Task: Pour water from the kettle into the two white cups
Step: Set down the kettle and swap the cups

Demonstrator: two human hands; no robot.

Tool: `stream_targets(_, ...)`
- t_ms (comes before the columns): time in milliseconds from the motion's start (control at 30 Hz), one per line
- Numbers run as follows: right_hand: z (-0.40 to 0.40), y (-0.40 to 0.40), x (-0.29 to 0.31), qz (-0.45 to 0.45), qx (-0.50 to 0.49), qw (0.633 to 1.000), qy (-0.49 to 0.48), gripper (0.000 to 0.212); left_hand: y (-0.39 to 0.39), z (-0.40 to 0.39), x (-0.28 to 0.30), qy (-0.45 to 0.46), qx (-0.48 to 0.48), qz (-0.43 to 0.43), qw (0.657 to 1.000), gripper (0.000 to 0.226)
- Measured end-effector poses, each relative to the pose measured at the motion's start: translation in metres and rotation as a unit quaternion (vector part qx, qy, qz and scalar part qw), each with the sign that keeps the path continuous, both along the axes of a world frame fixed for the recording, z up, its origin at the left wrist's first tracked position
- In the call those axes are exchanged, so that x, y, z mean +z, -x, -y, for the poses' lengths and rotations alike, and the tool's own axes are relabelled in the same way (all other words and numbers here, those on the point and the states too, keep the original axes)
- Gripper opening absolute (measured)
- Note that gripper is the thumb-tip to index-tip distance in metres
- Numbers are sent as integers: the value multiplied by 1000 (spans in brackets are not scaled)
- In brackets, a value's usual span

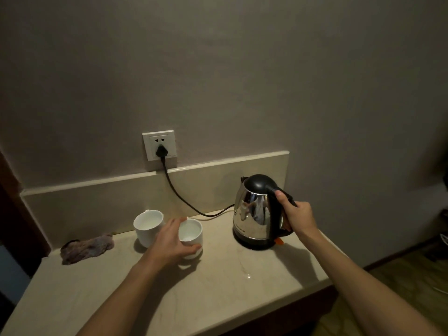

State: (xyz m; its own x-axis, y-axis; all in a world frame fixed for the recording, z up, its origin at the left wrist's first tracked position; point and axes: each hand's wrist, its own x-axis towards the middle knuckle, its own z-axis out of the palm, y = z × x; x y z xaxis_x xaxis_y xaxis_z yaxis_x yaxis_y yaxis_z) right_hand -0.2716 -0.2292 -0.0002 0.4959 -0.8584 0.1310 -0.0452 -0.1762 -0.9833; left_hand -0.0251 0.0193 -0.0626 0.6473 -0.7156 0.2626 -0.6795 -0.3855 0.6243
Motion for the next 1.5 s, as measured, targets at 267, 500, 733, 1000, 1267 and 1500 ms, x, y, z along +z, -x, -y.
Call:
stream_targets(267,2,-5,-3,10,1,1000,-2,50,-21,27,6,-20,-10,1,1000,90)
stream_targets(500,3,-4,-4,13,6,1000,3,50,-33,49,7,-25,-1,12,1000,96)
stream_targets(733,1,-3,-1,10,6,1000,10,45,-39,57,9,-43,0,12,999,92)
stream_targets(1000,1,-1,0,-8,15,1000,5,52,-32,61,19,-128,8,16,992,94)
stream_targets(1267,-3,-1,2,-17,9,1000,-2,48,-40,19,35,-156,32,123,979,78)
stream_targets(1500,-2,0,1,-23,2,1000,7,50,-72,-36,41,-155,118,82,978,91)
